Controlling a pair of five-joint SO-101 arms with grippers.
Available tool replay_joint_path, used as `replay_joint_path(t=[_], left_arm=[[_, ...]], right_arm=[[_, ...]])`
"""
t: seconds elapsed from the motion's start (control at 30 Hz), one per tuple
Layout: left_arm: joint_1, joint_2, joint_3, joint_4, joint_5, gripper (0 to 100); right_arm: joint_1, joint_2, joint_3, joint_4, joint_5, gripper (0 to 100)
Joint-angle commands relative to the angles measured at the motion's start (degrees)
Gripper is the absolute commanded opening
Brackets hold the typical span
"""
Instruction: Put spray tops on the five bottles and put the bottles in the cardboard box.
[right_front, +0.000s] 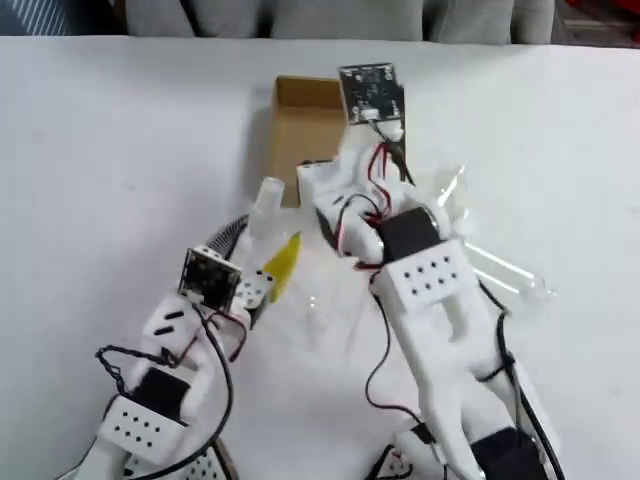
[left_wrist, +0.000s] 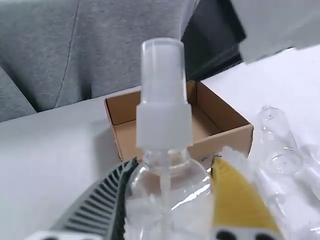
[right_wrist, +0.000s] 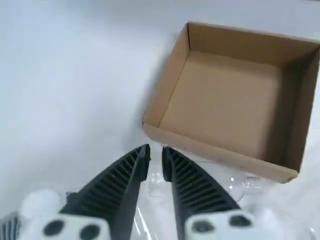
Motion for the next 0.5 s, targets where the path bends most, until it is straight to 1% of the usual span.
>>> replay_joint_path(t=[0.0, 0.17, 0.3, 0.47], left_arm=[[0.0, -1.3, -0.6, -1.8, -0.7, 2], [0.0, -1.3, -0.5, -1.8, -0.7, 2], [0.0, -1.2, -0.5, -1.8, -0.7, 2], [0.0, -1.2, -0.5, -1.8, -0.7, 2]], right_arm=[[-2.5, -0.1, -2.4, -1.0, 0.3, 1.5], [-5.8, -1.1, -2.2, -0.5, 0.4, 1.5], [-8.6, -3.4, -1.7, 2.4, 0.7, 1.5], [-8.4, -4.6, -1.7, 4.8, 0.8, 1.5]])
